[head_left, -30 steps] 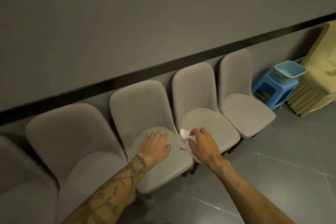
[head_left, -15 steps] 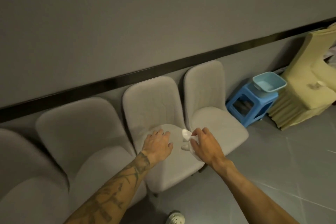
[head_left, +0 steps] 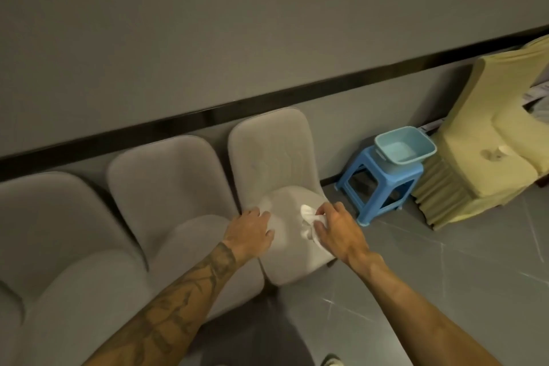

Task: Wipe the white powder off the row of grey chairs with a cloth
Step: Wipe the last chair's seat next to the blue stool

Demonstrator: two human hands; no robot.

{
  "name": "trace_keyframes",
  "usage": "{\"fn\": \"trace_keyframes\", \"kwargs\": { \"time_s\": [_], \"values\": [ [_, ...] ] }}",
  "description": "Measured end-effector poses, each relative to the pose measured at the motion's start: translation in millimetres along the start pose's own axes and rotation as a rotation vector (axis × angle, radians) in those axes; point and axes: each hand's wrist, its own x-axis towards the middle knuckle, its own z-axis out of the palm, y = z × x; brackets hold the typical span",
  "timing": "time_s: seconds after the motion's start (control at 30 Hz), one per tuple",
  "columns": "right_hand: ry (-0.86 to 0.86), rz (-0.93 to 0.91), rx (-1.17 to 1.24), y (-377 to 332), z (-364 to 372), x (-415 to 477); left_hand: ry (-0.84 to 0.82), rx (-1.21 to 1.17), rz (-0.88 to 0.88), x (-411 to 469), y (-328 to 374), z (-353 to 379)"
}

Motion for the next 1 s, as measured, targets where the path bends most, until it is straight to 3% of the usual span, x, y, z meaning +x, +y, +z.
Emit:
{"fn": "trace_keyframes", "kwargs": {
  "time_s": [0.47, 1.0],
  "values": [
    [-0.030, -0.073, 0.014, 228, -125, 105, 0.031, -0.001, -0.038, 162, 236, -23],
    [-0.060, -0.115, -0.045, 468, -228, 322, 0.040, -0.059, -0.139, 395, 418, -51]
  ]
}}
